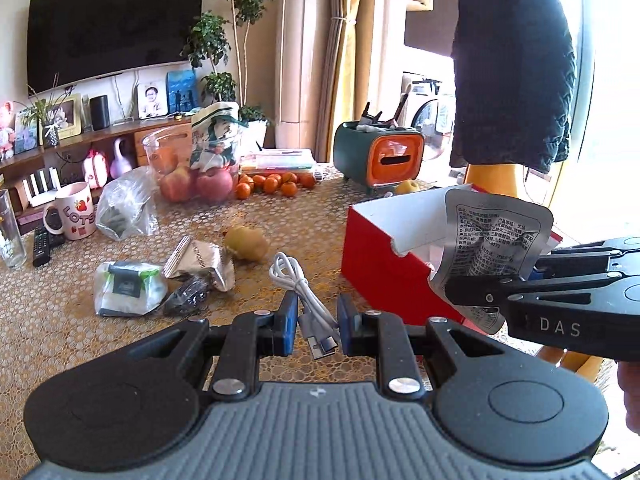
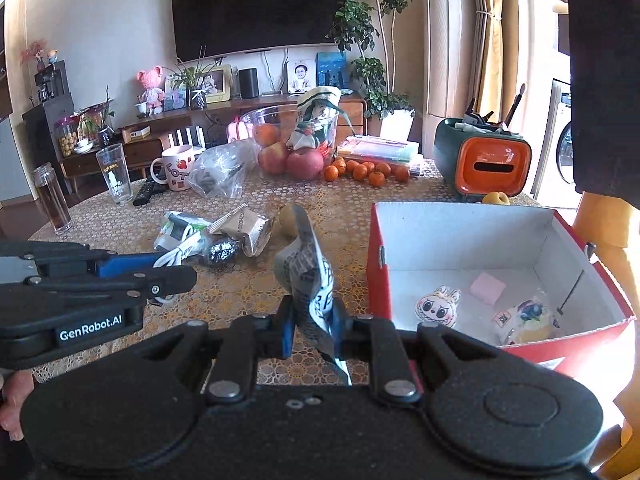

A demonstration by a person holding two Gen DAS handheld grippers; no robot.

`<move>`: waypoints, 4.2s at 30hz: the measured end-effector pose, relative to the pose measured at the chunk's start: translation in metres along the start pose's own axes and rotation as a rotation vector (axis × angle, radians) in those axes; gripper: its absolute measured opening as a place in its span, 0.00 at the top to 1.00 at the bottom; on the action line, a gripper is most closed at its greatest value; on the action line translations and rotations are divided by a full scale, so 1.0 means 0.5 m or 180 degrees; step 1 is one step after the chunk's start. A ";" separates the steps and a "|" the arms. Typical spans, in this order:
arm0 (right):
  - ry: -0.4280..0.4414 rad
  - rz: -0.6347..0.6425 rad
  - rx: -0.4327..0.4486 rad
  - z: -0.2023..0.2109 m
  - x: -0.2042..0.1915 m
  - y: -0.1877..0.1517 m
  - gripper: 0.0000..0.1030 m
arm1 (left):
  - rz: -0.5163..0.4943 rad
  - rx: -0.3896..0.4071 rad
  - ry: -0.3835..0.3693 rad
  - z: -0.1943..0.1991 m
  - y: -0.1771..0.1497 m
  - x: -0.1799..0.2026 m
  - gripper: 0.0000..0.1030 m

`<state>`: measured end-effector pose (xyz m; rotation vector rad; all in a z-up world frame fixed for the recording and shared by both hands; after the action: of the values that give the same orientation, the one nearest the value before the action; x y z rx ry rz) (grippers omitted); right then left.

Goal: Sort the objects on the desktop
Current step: 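Carry the cable with the left tool while the right tool carries the pouch over the box, then lower and open the left tool to drop the cable while the right tool releases the pouch, then withdraw both open tools up and away from the red box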

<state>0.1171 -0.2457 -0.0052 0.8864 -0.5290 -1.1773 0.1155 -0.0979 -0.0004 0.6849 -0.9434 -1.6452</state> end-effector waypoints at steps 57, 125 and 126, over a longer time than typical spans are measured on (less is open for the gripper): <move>-0.0255 -0.0620 -0.0583 -0.156 0.365 -0.014 0.83 | -0.0599 -0.0724 -0.0629 -0.401 0.111 0.280 0.81; -0.0245 -0.0894 -0.0546 -0.063 0.343 0.044 0.37 | -0.0612 -0.1121 -0.0907 -0.274 0.081 0.274 0.33; -0.0236 -0.0890 -0.0535 -0.059 0.338 0.046 0.36 | -0.0595 -0.1103 -0.0907 -0.267 0.083 0.271 0.33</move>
<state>0.2073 -0.3932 -0.0174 0.7905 -0.3664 -1.4909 0.2100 -0.2654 -0.0314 0.3134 -0.7785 -2.0489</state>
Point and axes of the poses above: each gripper's, at about its wrist camera, not at the fingertips, and z roughly against the way its jaws point, x to its right, y to its top, the point moved 5 cm from there along -z, roughly the way its jaws point, and after that the axes turned 2 degrees about y, right-handed, at the moved point
